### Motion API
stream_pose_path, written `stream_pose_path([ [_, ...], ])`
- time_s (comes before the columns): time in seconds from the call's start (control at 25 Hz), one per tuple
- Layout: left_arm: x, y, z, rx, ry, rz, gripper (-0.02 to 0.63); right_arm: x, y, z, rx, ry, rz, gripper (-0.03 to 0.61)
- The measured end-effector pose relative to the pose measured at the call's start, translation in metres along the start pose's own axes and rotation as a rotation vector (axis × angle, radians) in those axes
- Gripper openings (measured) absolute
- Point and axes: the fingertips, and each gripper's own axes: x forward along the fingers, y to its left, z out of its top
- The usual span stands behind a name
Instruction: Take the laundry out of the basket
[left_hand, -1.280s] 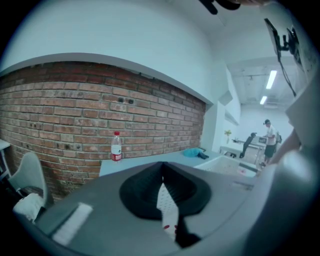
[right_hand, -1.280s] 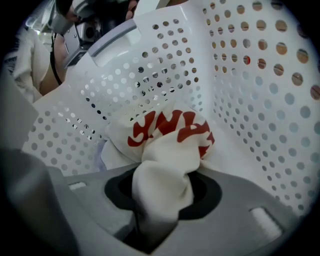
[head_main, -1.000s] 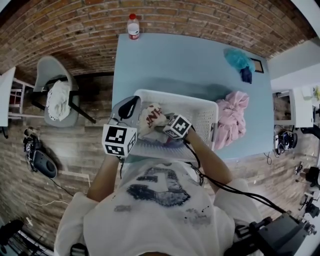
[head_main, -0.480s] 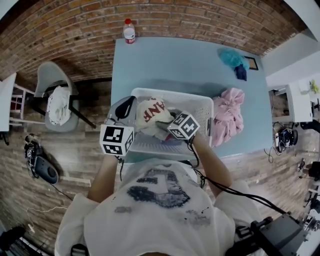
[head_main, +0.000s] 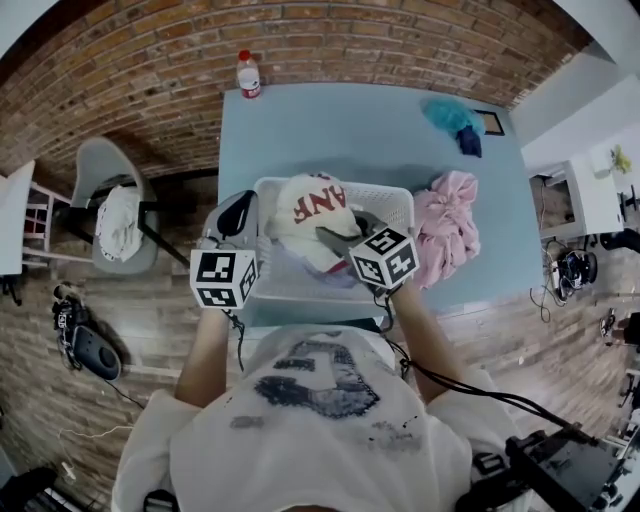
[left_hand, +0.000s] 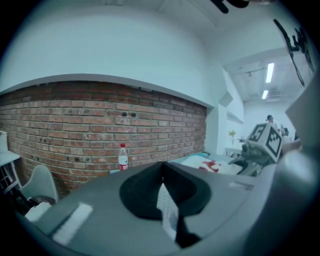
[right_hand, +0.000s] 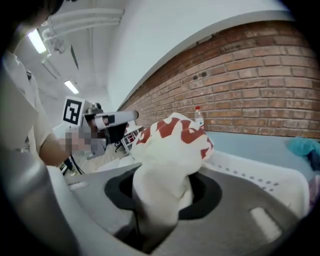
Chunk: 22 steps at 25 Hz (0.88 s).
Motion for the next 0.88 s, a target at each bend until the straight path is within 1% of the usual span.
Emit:
stream_pose_path([
  [0.12,0.001,-0.010,0.007,0.006,-0.013,-0.010,-0.008,-0.027,-0.005,0.027,0.043,-0.109,-0.062,0.167],
  [0.28,0.001,-0.018,0.017,0.016,-0.035,-0.020,-0.008,-0.061,-0.010,0.055,0.041,-0.221,-0.145,0.167],
  [0.36,0.002,-0.022,0.024,0.021,-0.047,-0.025,-0.008,-0.077,-0.014,0.066,0.050,-0.267,-0.193,0.167],
  [0.52,0.003,-0.030,0.037,0.028,-0.070,-0.033,-0.008,-0.108,-0.030,0.079,0.105,-0.357,-0.309,0.166],
  [0.68,0.003,-0.035,0.043,0.033,-0.085,-0.052,-0.008,-0.123,-0.032,0.082,0.123,-0.397,-0.364,0.166],
  [0.88,0.003,-0.042,0.045,0.037,-0.091,-0.073,-0.008,-0.131,-0.029,0.082,0.107,-0.405,-0.403,0.158],
])
